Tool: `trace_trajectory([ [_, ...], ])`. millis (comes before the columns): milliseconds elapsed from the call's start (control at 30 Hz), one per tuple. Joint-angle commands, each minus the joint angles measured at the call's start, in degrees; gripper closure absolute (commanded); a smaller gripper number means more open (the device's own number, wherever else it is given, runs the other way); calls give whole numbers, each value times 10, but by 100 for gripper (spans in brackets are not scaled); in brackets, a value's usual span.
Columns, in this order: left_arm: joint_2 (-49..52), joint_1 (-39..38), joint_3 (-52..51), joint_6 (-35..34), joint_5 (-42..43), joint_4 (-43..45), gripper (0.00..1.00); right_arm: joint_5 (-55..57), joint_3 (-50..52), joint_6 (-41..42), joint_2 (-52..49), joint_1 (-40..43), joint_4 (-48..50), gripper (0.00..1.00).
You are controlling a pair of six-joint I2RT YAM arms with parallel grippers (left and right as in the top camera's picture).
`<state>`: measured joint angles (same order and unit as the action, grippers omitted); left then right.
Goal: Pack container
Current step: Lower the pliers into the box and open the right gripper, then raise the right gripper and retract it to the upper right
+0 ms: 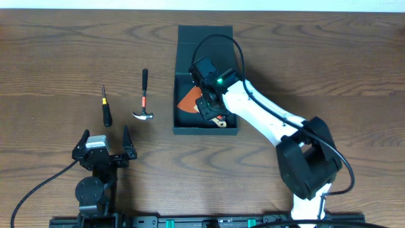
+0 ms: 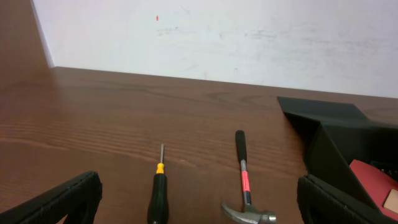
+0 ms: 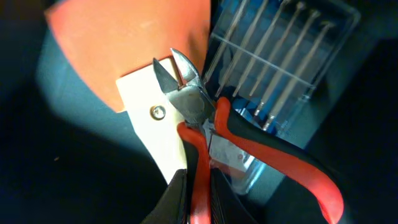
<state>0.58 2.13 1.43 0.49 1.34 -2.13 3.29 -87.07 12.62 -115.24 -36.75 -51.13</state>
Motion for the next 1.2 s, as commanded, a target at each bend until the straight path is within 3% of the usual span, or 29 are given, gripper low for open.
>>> trace_trajectory([
  [0,-3,-2,-12,10,-5,-19,2,6,-14,6,-18,-3,7,96],
  [167,-3,-2,-12,10,-5,-19,1,6,-14,4,-28,-3,14,88],
  [267,-3,-2,-12,10,-4,-19,2,5,-14,-7,-28,-3,16,63],
  [400,-3,-2,-12,10,-4,-19,1,5,-14,-16,-28,-3,16,51],
  [667,-3,-2,-12,10,-4,-19,1,3,-45,-20,-27,-1,-3,49],
  [967,-3,-2,-12,10,-4,-19,1,25,-249,-17,-27,17,-126,44],
  [1167,-3,-2,-12,10,-4,-19,1,27,-398,15,-27,107,-231,24],
])
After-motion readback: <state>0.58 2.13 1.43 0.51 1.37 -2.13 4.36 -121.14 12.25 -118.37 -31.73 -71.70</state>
